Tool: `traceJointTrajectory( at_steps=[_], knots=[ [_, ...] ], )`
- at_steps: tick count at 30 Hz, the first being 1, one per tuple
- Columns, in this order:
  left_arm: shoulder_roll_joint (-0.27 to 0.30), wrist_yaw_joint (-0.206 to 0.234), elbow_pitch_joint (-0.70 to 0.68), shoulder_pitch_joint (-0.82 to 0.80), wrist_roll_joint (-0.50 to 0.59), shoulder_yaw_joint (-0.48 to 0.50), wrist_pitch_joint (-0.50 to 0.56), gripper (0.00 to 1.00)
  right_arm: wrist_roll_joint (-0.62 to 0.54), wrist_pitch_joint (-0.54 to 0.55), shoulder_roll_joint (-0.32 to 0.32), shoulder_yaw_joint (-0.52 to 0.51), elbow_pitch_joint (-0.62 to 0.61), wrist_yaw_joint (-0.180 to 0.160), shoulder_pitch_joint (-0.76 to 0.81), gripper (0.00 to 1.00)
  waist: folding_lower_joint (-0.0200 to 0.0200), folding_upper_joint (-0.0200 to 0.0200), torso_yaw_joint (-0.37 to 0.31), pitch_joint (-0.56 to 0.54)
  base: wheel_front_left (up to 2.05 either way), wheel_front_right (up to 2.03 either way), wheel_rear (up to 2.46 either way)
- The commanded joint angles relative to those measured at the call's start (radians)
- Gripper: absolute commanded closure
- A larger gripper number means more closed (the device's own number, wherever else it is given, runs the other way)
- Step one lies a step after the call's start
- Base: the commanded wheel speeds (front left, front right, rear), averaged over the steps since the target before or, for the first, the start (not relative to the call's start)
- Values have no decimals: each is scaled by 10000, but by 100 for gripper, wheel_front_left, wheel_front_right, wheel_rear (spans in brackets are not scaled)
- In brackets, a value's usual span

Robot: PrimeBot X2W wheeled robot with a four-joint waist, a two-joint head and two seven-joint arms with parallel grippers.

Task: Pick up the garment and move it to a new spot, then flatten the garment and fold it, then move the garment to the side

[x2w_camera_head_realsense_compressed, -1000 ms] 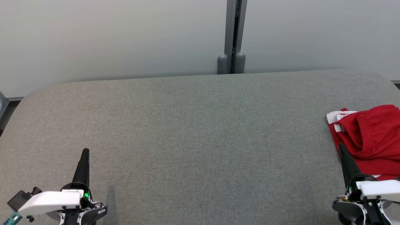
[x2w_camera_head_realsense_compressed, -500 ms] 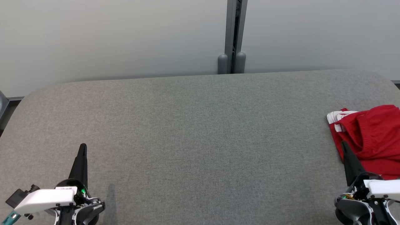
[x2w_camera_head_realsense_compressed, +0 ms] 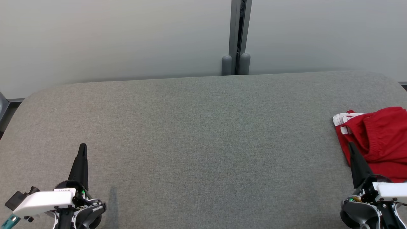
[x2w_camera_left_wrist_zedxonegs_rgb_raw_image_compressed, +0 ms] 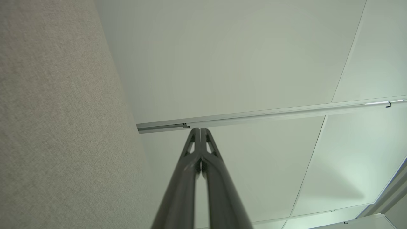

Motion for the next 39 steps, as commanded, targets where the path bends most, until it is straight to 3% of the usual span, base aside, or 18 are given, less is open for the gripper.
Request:
traceJointTrajectory(
  at_steps=[1,39],
  knots=[
    [52,-31,-22,-123,-15,46,33,100,24,36,-92,-12,-36,0,90,100,0,0,0,0,0,0,0],
    [53,-30,-25,-122,-14,44,33,100,25,35,-92,-11,-36,0,90,100,0,0,0,0,0,0,0]
  ],
)
